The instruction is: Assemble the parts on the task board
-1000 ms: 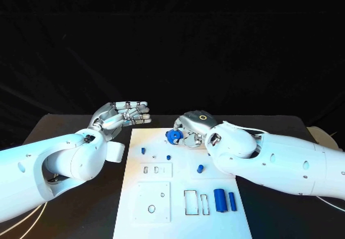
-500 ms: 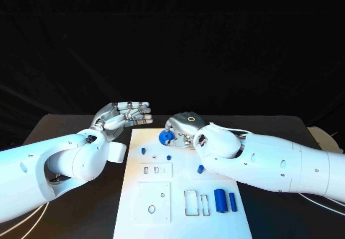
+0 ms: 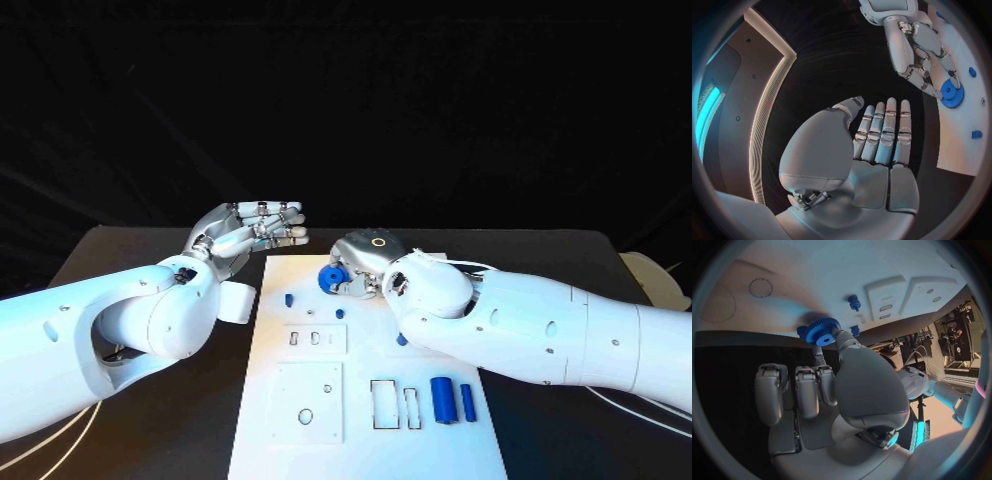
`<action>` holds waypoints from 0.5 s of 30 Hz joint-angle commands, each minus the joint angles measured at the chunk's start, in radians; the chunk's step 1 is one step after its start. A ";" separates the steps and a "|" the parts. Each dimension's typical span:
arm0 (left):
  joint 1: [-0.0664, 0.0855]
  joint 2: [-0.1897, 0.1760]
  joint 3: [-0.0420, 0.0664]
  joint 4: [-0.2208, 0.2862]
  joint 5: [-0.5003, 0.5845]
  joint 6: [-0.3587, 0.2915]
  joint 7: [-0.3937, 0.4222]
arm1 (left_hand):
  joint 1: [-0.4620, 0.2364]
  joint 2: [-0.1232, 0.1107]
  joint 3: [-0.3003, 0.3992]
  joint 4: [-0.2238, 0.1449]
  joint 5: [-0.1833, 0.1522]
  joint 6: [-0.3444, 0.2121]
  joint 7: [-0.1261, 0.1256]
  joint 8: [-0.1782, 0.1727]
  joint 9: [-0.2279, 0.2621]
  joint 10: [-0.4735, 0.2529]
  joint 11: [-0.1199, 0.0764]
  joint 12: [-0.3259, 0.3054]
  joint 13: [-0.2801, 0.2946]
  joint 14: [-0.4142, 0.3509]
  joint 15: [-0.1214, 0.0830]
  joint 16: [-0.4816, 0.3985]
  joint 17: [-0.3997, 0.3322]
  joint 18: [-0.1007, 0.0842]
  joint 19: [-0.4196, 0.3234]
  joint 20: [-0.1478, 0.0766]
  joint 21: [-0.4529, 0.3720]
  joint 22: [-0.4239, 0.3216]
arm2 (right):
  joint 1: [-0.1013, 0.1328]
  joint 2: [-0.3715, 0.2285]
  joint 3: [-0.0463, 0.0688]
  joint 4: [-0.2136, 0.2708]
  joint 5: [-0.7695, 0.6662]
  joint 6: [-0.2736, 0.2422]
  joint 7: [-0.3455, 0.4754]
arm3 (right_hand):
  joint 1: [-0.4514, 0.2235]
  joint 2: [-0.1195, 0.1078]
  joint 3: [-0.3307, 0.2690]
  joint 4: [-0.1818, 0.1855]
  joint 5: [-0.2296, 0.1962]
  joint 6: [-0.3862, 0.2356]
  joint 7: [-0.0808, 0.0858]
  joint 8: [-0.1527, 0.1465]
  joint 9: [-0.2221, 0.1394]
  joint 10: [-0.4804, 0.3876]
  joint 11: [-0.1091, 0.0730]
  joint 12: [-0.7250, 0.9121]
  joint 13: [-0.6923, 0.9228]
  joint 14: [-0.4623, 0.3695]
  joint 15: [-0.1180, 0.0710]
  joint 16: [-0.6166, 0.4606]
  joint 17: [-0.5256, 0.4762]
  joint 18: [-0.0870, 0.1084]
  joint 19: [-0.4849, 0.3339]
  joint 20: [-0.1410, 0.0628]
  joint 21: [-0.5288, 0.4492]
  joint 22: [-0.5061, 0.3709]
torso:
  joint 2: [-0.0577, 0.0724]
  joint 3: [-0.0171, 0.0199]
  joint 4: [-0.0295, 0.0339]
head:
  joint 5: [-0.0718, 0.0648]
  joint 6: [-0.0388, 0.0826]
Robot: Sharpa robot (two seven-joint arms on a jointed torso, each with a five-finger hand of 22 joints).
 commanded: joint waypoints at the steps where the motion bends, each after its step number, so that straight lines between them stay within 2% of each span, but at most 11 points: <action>1: 0.001 0.003 0.000 0.000 0.000 0.018 0.005 | 0.004 0.002 0.007 0.000 -0.003 -0.001 0.006 -0.007 -0.001 -0.001 0.006 -0.005 0.000 -0.003 0.002 -0.005 0.002 0.011 -0.005 -0.002 -0.007 -0.002 | -0.004 0.004 0.000 -0.004 0.000 0.015 0.006 | -0.002 -0.006 0.004 0.000 -0.003 0.024 -0.014 0.002 0.001 0.032 -0.010 0.001 0.167 0.098 -0.005 0.006 0.236 -0.005 0.023 -0.007 0.003 0.141 | -0.001 0.0004 -0.0013 | 0.004 -0.003; 8: 0.001 0.006 0.000 -0.004 0.000 0.019 0.004 | 0.004 0.002 0.007 0.000 -0.003 -0.001 0.006 -0.007 -0.001 -0.001 0.006 -0.005 0.000 -0.003 0.002 -0.005 0.002 0.011 -0.005 -0.002 -0.007 -0.002 | -0.011 0.011 -0.001 -0.016 0.006 0.017 0.011 | -0.004 -0.006 0.006 0.001 -0.004 0.023 -0.014 0.000 0.000 0.032 -0.009 0.001 0.167 0.098 -0.005 0.005 0.236 -0.005 0.023 -0.007 0.003 0.142 | -0.001 -0.0011 -0.0007 | 0.003 -0.005; 15: 0.001 0.006 0.000 -0.005 0.000 0.019 0.003 | 0.004 0.002 0.007 0.000 -0.003 -0.001 0.006 -0.007 -0.001 -0.001 0.006 -0.005 0.000 -0.003 0.002 -0.005 0.002 0.011 -0.005 -0.002 -0.007 -0.002 | -0.012 0.015 -0.001 -0.032 0.016 0.008 0.017 | -0.022 -0.020 0.011 0.009 -0.014 0.002 -0.004 -0.022 -0.008 0.017 -0.001 -0.015 0.151 0.096 0.001 0.003 0.228 -0.003 0.014 -0.004 -0.006 0.131 | -0.002 -0.0008 0.0001 | 0.004 -0.007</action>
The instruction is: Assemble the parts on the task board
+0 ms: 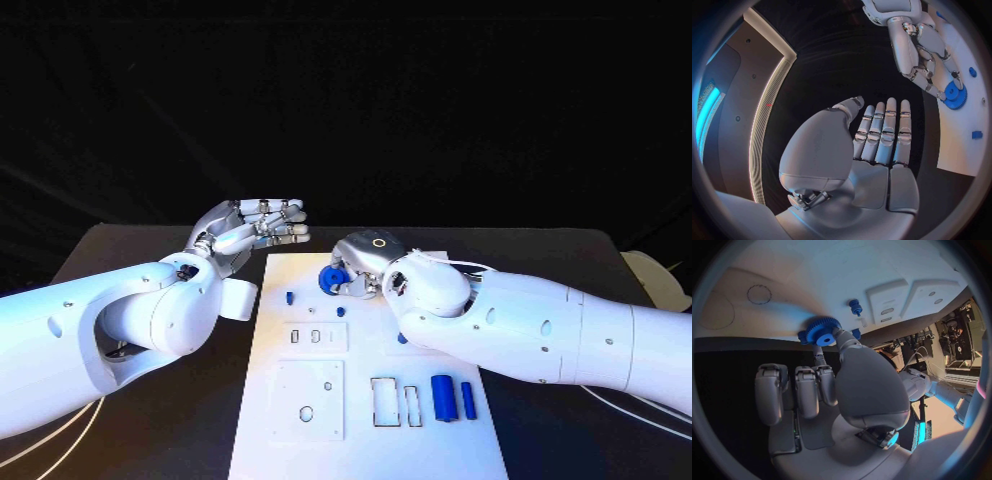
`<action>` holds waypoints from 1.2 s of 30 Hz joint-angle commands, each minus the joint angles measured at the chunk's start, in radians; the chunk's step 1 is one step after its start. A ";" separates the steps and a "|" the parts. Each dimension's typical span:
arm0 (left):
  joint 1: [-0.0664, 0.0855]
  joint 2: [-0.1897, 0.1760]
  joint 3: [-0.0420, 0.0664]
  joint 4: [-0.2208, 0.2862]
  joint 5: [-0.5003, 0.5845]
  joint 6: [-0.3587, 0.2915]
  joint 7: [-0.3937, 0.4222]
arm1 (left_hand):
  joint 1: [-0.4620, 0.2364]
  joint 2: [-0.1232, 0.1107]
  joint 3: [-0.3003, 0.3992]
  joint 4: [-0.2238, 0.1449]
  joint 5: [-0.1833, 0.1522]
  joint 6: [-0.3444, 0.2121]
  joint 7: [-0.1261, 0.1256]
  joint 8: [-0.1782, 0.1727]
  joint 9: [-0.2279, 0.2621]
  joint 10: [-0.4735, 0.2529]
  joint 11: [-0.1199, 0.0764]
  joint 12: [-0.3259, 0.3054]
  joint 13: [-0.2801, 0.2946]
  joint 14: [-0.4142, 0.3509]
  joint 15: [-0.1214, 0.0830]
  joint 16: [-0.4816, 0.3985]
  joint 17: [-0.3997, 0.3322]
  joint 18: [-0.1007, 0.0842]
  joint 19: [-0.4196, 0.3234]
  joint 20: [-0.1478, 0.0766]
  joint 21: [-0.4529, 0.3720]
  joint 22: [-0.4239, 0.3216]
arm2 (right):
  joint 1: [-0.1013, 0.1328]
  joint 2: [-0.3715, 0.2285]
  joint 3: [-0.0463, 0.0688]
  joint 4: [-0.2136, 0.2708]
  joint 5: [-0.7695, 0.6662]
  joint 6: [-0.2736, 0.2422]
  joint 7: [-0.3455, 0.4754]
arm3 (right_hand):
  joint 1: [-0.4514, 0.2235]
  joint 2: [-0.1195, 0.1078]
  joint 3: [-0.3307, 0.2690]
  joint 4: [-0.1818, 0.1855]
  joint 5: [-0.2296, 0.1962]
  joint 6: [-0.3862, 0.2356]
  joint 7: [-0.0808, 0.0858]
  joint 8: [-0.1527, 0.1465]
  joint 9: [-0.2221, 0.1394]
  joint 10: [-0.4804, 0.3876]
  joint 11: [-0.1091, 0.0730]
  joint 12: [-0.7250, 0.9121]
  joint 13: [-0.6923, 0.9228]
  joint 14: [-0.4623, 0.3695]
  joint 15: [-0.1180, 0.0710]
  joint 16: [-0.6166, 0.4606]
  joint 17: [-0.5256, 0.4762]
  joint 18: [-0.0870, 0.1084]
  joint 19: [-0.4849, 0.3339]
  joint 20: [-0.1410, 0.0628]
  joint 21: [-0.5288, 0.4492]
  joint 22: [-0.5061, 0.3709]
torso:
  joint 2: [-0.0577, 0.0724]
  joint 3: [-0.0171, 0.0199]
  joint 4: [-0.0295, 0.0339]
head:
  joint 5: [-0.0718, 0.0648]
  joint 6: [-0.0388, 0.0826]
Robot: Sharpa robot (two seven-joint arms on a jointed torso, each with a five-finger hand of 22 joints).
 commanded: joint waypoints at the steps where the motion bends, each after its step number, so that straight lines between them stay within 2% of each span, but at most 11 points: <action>1: 0.001 0.002 0.001 0.000 0.000 0.019 0.005 | 0.004 0.002 0.007 0.000 -0.003 -0.001 0.006 -0.007 -0.001 -0.001 0.006 -0.005 0.000 -0.003 0.002 -0.005 0.002 0.011 -0.005 -0.002 -0.007 -0.002 | -0.001 0.001 -0.001 -0.006 0.007 0.004 0.011 | -0.013 -0.009 0.004 0.003 -0.010 -0.009 0.004 -0.015 -0.006 0.014 0.002 -0.011 0.147 0.096 0.003 0.002 0.228 -0.002 0.013 -0.002 -0.007 0.130 | -0.001 -0.0007 0.0007 | 0.001 -0.001; 5: 0.001 0.002 0.001 0.000 0.000 0.020 0.004 | 0.004 0.002 0.007 0.000 -0.003 -0.001 0.006 -0.007 -0.001 -0.001 0.006 -0.005 0.000 -0.003 0.002 -0.005 0.002 0.011 -0.005 -0.002 -0.007 -0.002 | -0.001 0.002 -0.001 -0.011 0.013 -0.002 0.012 | -0.026 -0.018 0.004 0.009 -0.041 -0.038 0.016 -0.040 -0.016 -0.002 0.013 -0.028 0.130 0.096 0.012 0.002 0.227 -0.001 0.009 0.005 -0.013 0.126 | 0.000 -0.0002 0.0000 | 0.000 0.000; 9: 0.001 0.002 0.001 0.000 0.000 0.019 0.004 | 0.004 0.002 0.007 0.000 -0.003 -0.001 0.006 -0.007 -0.001 -0.001 0.006 -0.005 0.000 -0.003 0.002 -0.005 0.002 0.011 -0.005 -0.002 -0.007 -0.002 | -0.001 0.003 -0.001 -0.013 0.021 -0.006 0.017 | -0.049 -0.033 -0.007 0.024 -0.095 -0.082 0.027 -0.075 -0.028 -0.010 0.024 -0.037 0.122 0.096 0.023 0.003 0.229 -0.001 0.007 0.015 -0.015 0.124 | -0.001 -0.0002 -0.0002 | 0.001 0.000; 12: 0.001 0.002 0.001 -0.001 0.000 0.019 0.003 | 0.004 0.002 0.007 0.000 -0.003 -0.001 0.006 -0.007 -0.001 -0.001 0.006 -0.005 0.000 -0.003 0.002 -0.005 0.002 0.011 -0.005 -0.002 -0.007 -0.002 | -0.001 0.001 -0.001 -0.011 0.032 0.001 0.024 | -0.076 -0.042 -0.019 0.049 -0.104 -0.081 0.030 -0.084 -0.029 -0.010 0.028 -0.035 0.124 0.097 0.027 0.004 0.232 0.000 0.008 0.020 -0.016 0.125 | 0.000 0.0000 0.0002 | 0.000 0.001; 14: 0.001 0.002 0.001 -0.001 0.000 0.018 0.001 | 0.004 0.001 0.007 0.001 -0.003 -0.001 0.006 -0.008 -0.001 -0.001 0.006 -0.006 0.000 -0.003 0.002 -0.006 0.002 0.011 -0.006 -0.002 -0.007 -0.002 | -0.001 0.000 -0.001 -0.010 0.043 0.012 0.028 | -0.093 -0.041 -0.023 0.067 -0.092 -0.072 0.029 -0.084 -0.028 -0.008 0.028 -0.033 0.127 0.097 0.027 0.004 0.233 0.000 0.008 0.022 -0.016 0.126 | 0.000 0.0000 0.0002 | 0.000 0.000; 16: 0.001 0.002 0.001 -0.001 0.000 0.017 -0.001 | 0.003 0.001 0.008 0.001 -0.003 -0.002 0.007 -0.009 -0.001 -0.002 0.007 -0.007 0.000 -0.004 0.003 -0.007 0.002 0.011 -0.006 -0.002 -0.007 -0.002 | -0.001 0.000 -0.001 -0.011 0.059 0.027 0.033 | -0.123 -0.035 -0.027 0.097 -0.057 -0.058 0.028 -0.083 -0.025 -0.003 0.027 -0.027 0.133 0.097 0.027 0.005 0.234 0.000 0.007 0.022 -0.017 0.126 | 0.000 0.0004 -0.0001 | 0.002 -0.001; 20: 0.001 0.003 0.001 -0.001 0.000 0.016 -0.003 | 0.003 0.000 0.008 0.000 -0.003 -0.003 0.008 -0.010 -0.001 -0.002 0.008 -0.009 0.000 -0.005 0.003 -0.008 0.002 0.011 -0.007 -0.001 -0.007 -0.003 | -0.001 -0.002 -0.001 -0.012 0.085 0.047 0.041 | -0.143 -0.028 -0.025 0.120 -0.026 -0.041 0.026 -0.081 -0.022 0.002 0.026 -0.019 0.141 0.098 0.026 0.006 0.237 0.000 0.009 0.022 -0.016 0.129 | 0.000 0.0001 0.0004 | 0.002 -0.002; 33: 0.001 0.003 0.001 -0.001 0.000 0.013 -0.007 | 0.005 0.001 0.011 -0.001 -0.002 -0.005 0.010 -0.013 -0.002 -0.004 0.009 -0.012 0.000 -0.007 0.004 -0.011 0.002 0.011 -0.008 -0.001 -0.008 -0.003 | -0.001 -0.006 -0.001 -0.022 0.129 0.097 0.042 | -0.168 -0.015 -0.024 0.138 -0.016 -0.031 0.023 -0.084 -0.021 0.008 0.023 -0.012 0.148 0.099 0.024 0.008 0.242 -0.001 0.011 0.020 -0.015 0.133 | -0.001 -0.0010 -0.0007 | 0.002 -0.004; 36: 0.001 0.003 0.001 -0.002 0.000 0.013 -0.007 | 0.005 0.001 0.011 -0.001 -0.002 -0.005 0.010 -0.013 -0.002 -0.004 0.009 -0.012 0.000 -0.007 0.004 -0.011 0.002 0.011 -0.008 -0.001 -0.008 -0.003 | -0.001 -0.007 -0.001 -0.027 0.133 0.103 0.037 | -0.173 -0.013 -0.024 0.140 -0.015 -0.031 0.024 -0.085 -0.021 0.008 0.023 -0.012 0.149 0.099 0.024 0.008 0.242 -0.001 0.011 0.020 -0.015 0.133 | -0.001 0.0000 -0.0007 | 0.002 -0.003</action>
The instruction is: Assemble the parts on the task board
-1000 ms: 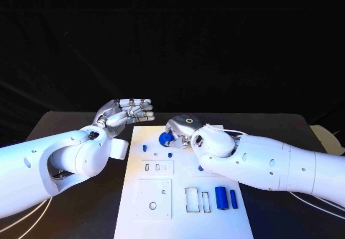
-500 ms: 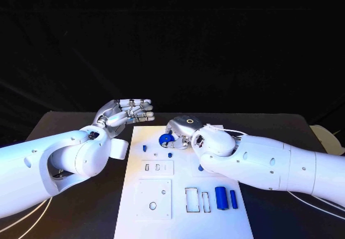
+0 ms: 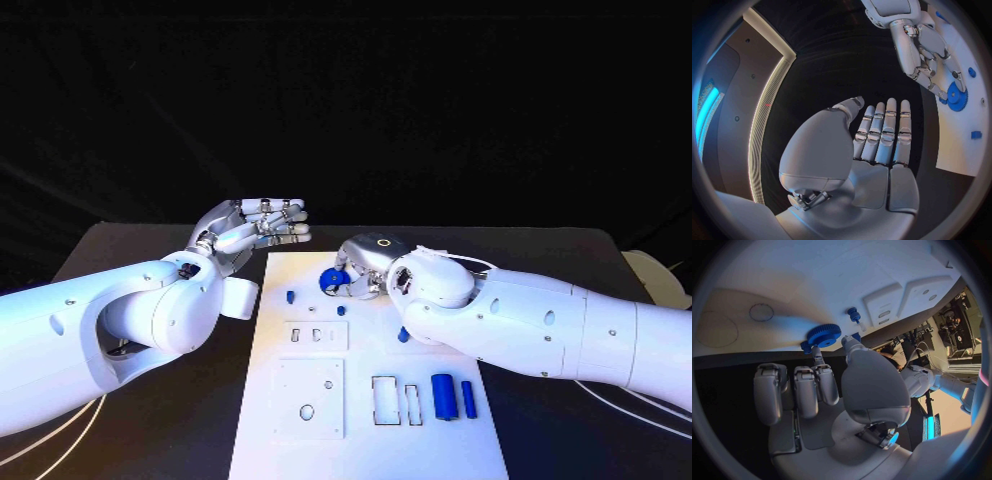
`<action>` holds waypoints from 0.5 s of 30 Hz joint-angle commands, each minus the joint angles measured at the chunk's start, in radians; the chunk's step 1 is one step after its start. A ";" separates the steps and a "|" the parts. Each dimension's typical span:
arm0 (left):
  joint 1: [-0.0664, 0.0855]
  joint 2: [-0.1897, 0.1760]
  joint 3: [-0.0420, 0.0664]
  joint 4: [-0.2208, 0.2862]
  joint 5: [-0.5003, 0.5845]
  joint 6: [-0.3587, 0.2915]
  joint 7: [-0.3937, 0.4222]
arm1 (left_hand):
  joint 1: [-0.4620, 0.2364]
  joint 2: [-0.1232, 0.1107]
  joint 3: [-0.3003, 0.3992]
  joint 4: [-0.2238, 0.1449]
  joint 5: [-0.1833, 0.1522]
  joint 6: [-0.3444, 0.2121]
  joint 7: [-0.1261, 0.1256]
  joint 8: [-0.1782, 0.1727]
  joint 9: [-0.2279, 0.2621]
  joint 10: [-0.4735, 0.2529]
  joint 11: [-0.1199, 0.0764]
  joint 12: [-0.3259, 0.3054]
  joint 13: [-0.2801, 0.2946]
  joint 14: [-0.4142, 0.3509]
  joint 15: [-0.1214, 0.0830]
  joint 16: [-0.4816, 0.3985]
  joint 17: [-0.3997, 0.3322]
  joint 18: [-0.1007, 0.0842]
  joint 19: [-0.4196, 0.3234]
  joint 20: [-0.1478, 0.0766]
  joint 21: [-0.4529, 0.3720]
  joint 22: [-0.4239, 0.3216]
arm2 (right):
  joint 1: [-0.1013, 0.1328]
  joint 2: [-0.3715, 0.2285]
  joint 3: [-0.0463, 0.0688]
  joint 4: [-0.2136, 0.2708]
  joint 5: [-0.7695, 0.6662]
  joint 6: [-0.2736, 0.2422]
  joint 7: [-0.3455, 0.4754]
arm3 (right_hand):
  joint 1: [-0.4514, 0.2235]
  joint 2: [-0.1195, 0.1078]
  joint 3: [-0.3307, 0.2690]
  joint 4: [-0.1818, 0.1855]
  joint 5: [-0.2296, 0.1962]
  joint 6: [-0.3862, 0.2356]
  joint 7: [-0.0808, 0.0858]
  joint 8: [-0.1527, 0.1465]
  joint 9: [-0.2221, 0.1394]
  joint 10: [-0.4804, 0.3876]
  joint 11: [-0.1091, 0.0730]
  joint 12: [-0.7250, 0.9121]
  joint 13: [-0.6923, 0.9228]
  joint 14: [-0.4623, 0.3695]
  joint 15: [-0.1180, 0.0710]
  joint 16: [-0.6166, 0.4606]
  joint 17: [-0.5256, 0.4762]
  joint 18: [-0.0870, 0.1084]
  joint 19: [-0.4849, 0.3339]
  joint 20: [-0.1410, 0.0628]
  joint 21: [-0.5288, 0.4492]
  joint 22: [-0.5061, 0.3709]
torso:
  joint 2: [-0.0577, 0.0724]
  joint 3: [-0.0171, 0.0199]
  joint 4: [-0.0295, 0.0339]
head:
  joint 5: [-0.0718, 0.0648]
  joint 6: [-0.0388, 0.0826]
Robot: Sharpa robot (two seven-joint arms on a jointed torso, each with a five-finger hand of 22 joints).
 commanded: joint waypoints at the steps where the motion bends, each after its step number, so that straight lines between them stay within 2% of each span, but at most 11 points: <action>1: 0.001 0.001 0.001 0.001 -0.001 0.013 0.003 | 0.005 0.001 0.006 -0.001 -0.002 -0.001 0.006 -0.003 -0.001 0.000 0.006 -0.004 -0.001 -0.003 0.001 -0.003 0.001 0.011 -0.008 -0.001 -0.003 -0.001 | -0.003 -0.003 -0.003 -0.006 0.025 0.052 -0.002 | -0.011 0.000 0.001 0.004 0.005 0.007 0.000 0.000 0.000 0.014 -0.004 0.007 0.149 0.101 0.004 0.004 0.243 -0.001 0.008 0.005 -0.003 0.133 | -0.001 0.0003 -0.0003 | -0.001 0.001; 4: 0.001 0.001 0.001 0.001 -0.001 0.013 0.003 | 0.005 0.001 0.006 -0.001 -0.002 -0.001 0.006 -0.003 -0.001 0.000 0.006 -0.004 -0.001 -0.003 0.001 -0.003 0.001 0.011 -0.008 -0.001 -0.003 -0.001 | -0.003 -0.007 -0.003 -0.007 0.026 0.048 -0.010 | -0.013 0.001 0.001 0.004 0.006 0.006 0.000 -0.001 0.000 0.014 -0.003 0.006 0.149 0.102 0.004 0.004 0.243 -0.001 0.008 0.005 -0.003 0.134 | 0.000 0.0005 -0.0001 | -0.001 0.002; 8: 0.001 0.000 0.001 -0.001 -0.001 0.013 0.003 | 0.006 0.002 0.008 -0.003 -0.002 -0.002 0.007 -0.004 -0.002 -0.001 0.006 -0.005 -0.001 -0.004 0.001 -0.004 0.001 0.011 -0.008 -0.001 -0.003 -0.001 | -0.003 -0.019 -0.003 0.002 0.018 0.012 -0.014 | -0.015 0.004 0.005 0.001 0.024 0.007 0.000 -0.004 0.000 0.014 -0.004 0.007 0.150 0.102 0.004 0.004 0.244 -0.002 0.009 0.005 -0.002 0.135 | 0.000 0.0008 -0.0006 | 0.000 0.004; 10: 0.001 -0.001 0.001 -0.002 -0.001 0.013 0.003 | 0.006 0.002 0.008 -0.003 -0.002 -0.002 0.007 -0.004 -0.002 -0.001 0.006 -0.005 -0.001 -0.004 0.001 -0.004 0.001 0.011 -0.008 -0.001 -0.003 -0.001 | -0.003 -0.027 -0.003 0.011 0.012 -0.025 -0.009 | -0.002 -0.003 0.009 -0.009 0.037 0.007 0.000 -0.007 0.000 0.015 -0.004 0.009 0.152 0.102 0.004 0.005 0.245 -0.002 0.011 0.005 0.000 0.139 | -0.001 0.0012 -0.0013 | 0.000 0.005; 15: 0.001 -0.001 0.001 -0.005 -0.001 0.014 0.003 | 0.006 0.002 0.008 -0.003 -0.002 -0.002 0.007 -0.004 -0.002 -0.001 0.006 -0.005 -0.001 -0.004 0.001 -0.004 0.001 0.011 -0.008 -0.001 -0.003 -0.001 | -0.003 -0.060 -0.002 0.048 0.001 -0.118 0.006 | 0.022 -0.023 0.011 -0.027 0.038 0.013 -0.001 -0.009 0.000 0.022 -0.005 0.016 0.159 0.102 0.003 0.005 0.246 -0.004 0.017 0.004 0.006 0.146 | -0.001 0.0019 -0.0021 | 0.001 0.008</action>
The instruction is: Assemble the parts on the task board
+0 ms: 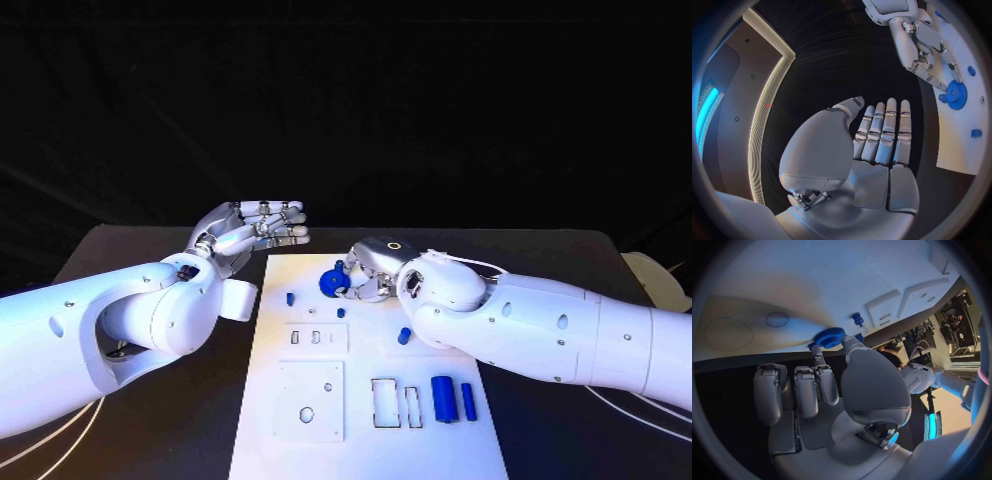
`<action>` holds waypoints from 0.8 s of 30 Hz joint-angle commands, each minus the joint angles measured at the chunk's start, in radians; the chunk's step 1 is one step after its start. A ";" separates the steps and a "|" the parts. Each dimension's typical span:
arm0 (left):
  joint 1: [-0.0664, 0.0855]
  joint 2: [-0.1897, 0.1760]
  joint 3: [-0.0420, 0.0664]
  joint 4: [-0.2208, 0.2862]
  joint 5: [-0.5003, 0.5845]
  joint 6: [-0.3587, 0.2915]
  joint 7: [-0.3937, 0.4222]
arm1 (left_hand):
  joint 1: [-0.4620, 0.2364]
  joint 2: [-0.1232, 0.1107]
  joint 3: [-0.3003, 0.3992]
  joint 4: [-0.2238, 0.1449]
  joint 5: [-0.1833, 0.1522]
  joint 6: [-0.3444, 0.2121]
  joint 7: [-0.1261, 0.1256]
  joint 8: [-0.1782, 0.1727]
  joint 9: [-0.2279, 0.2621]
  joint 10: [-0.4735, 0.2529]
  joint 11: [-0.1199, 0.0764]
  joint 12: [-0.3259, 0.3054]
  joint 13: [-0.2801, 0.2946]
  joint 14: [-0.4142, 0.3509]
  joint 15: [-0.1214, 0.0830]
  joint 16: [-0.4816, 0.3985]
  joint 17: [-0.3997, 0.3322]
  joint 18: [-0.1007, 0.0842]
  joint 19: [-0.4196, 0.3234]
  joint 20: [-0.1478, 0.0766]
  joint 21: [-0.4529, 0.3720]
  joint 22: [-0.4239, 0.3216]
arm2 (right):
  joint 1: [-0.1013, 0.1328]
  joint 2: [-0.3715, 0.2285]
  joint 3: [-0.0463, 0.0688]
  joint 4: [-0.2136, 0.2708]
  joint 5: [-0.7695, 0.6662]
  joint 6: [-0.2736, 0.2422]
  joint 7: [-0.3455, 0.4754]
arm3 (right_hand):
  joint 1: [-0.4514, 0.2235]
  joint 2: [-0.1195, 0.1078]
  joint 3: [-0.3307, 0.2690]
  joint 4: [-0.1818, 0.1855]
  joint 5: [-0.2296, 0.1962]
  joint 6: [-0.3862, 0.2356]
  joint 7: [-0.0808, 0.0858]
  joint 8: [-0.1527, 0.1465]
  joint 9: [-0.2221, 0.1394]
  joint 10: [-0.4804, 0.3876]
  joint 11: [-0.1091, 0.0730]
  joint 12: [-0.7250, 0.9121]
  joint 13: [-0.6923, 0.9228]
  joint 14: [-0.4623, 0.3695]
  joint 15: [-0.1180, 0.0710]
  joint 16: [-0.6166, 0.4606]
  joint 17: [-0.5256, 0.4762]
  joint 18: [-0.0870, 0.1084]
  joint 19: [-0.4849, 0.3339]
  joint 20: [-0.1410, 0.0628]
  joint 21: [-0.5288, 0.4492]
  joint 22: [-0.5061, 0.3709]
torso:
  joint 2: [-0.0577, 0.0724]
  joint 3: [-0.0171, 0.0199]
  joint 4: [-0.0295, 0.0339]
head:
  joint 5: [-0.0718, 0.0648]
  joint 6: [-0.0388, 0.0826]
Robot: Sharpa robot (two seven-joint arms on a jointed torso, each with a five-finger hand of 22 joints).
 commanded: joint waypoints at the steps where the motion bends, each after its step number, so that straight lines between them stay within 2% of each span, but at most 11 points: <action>1: 0.001 0.001 0.001 -0.002 -0.001 0.014 0.005 | 0.006 0.002 0.005 0.000 -0.002 -0.002 0.007 -0.004 -0.002 -0.001 0.006 -0.005 -0.001 -0.004 0.001 -0.004 0.001 0.011 -0.008 -0.001 -0.003 -0.001 | 0.000 -0.025 0.002 0.029 -0.014 -0.107 0.012 | 0.007 -0.008 0.000 -0.005 0.001 0.006 -0.002 -0.003 -0.001 0.022 -0.005 0.004 0.159 0.102 0.003 0.005 0.246 -0.004 0.017 0.004 0.006 0.146 | -0.002 0.0006 -0.0006 | 0.000 0.002; 5: 0.001 0.001 0.000 -0.006 -0.001 0.015 0.005 | 0.007 0.002 0.006 -0.001 -0.002 -0.002 0.008 -0.005 -0.002 -0.001 0.007 -0.006 -0.001 -0.004 0.001 -0.005 0.001 0.011 -0.009 -0.001 -0.003 -0.002 | 0.005 -0.084 0.008 0.080 0.002 -0.137 0.033 | 0.011 -0.013 0.000 -0.008 -0.008 0.012 -0.003 -0.002 0.001 0.021 -0.006 0.003 0.159 0.102 0.002 0.005 0.245 -0.004 0.015 0.004 0.004 0.144 | -0.005 0.0011 -0.0023 | -0.002 0.002; 10: 0.001 0.001 0.000 -0.009 -0.001 0.017 0.004 | 0.007 0.002 0.006 -0.001 -0.002 -0.002 0.008 -0.005 -0.002 -0.002 0.007 -0.006 -0.001 -0.004 0.001 -0.005 0.001 0.011 -0.009 -0.001 -0.004 -0.002 | 0.019 -0.186 0.014 0.124 0.118 -0.105 0.106 | 0.045 -0.010 0.009 -0.026 -0.039 0.021 -0.005 -0.003 0.002 0.022 -0.008 0.003 0.159 0.100 0.000 0.001 0.235 0.001 0.003 0.002 -0.012 0.128 | -0.011 0.0010 -0.0096 | -0.003 0.000; 13: 0.001 0.001 0.000 -0.010 -0.001 0.022 0.004 | 0.007 0.002 0.006 -0.001 -0.002 -0.002 0.008 -0.005 -0.002 -0.002 0.007 -0.006 -0.001 -0.004 0.001 -0.005 0.001 0.011 -0.009 -0.001 -0.004 -0.002 | 0.028 -0.255 0.016 0.131 0.220 -0.073 0.165 | 0.100 -0.006 0.023 -0.065 -0.054 0.020 -0.004 -0.009 0.000 0.016 -0.008 -0.004 0.153 0.096 -0.001 -0.005 0.220 0.007 -0.012 0.000 -0.031 0.110 | -0.015 0.0007 -0.0161 | -0.002 0.000; 14: 0.001 0.002 0.000 -0.011 -0.001 0.023 0.004 | 0.007 0.002 0.006 -0.001 -0.002 -0.002 0.008 -0.005 -0.002 -0.002 0.007 -0.006 -0.001 -0.004 0.001 -0.005 0.001 0.011 -0.009 -0.001 -0.004 -0.002 | 0.031 -0.288 0.016 0.131 0.263 -0.062 0.184 | 0.111 -0.007 0.025 -0.074 -0.057 0.017 -0.002 -0.012 -0.001 0.013 -0.007 -0.007 0.150 0.095 0.000 -0.007 0.216 0.008 -0.016 0.001 -0.035 0.106 | -0.017 0.0009 -0.0187 | -0.003 0.000; 17: 0.000 0.004 0.000 -0.013 -0.001 0.026 0.004 | 0.008 0.001 0.007 -0.001 -0.002 -0.003 0.008 -0.006 -0.002 -0.002 0.007 -0.007 -0.001 -0.005 0.002 -0.006 0.002 0.011 -0.009 -0.001 -0.004 -0.002 | 0.033 -0.338 0.016 0.124 0.324 -0.046 0.214 | 0.130 -0.011 0.024 -0.092 -0.064 0.005 0.002 -0.021 -0.004 0.001 -0.004 -0.020 0.138 0.094 0.003 -0.009 0.211 0.009 -0.020 0.003 -0.041 0.100 | -0.020 0.0024 -0.0237 | -0.006 -0.002; 19: 0.000 0.004 0.000 -0.014 -0.001 0.027 0.004 | 0.008 0.001 0.007 -0.001 -0.002 -0.003 0.008 -0.006 -0.002 -0.002 0.007 -0.007 -0.001 -0.005 0.002 -0.006 0.002 0.011 -0.009 -0.001 -0.004 -0.002 | 0.033 -0.359 0.016 0.119 0.340 -0.039 0.232 | 0.143 -0.013 0.025 -0.103 -0.066 -0.001 0.004 -0.025 -0.005 -0.001 -0.002 -0.023 0.135 0.094 0.004 -0.008 0.212 0.009 -0.021 0.004 -0.043 0.099 | -0.021 0.0032 -0.0250 | -0.009 -0.004; 22: 0.000 0.006 0.000 -0.016 -0.001 0.028 0.004 | 0.008 0.001 0.007 -0.001 -0.002 -0.003 0.008 -0.006 -0.002 -0.002 0.007 -0.007 -0.001 -0.005 0.002 -0.006 0.002 0.011 -0.009 -0.001 -0.004 -0.002 | 0.033 -0.388 0.016 0.114 0.355 -0.032 0.259 | 0.163 -0.013 0.027 -0.119 -0.062 -0.009 0.005 -0.029 -0.007 -0.001 -0.001 -0.023 0.136 0.095 0.006 -0.007 0.216 0.009 -0.021 0.006 -0.043 0.101 | -0.022 0.0069 -0.0255 | -0.017 -0.001; 24: -0.001 0.007 -0.001 -0.018 -0.001 0.029 0.004 | 0.008 0.001 0.007 -0.001 -0.002 -0.003 0.008 -0.006 -0.002 -0.002 0.007 -0.007 -0.001 -0.005 0.002 -0.006 0.002 0.011 -0.009 -0.001 -0.004 -0.002 | 0.032 -0.403 0.016 0.112 0.361 -0.028 0.274 | 0.174 -0.012 0.029 -0.128 -0.059 -0.013 0.004 -0.031 -0.009 -0.001 -0.002 -0.022 0.137 0.096 0.006 -0.006 0.220 0.009 -0.019 0.006 -0.042 0.103 | -0.023 0.0083 -0.0237 | -0.020 0.000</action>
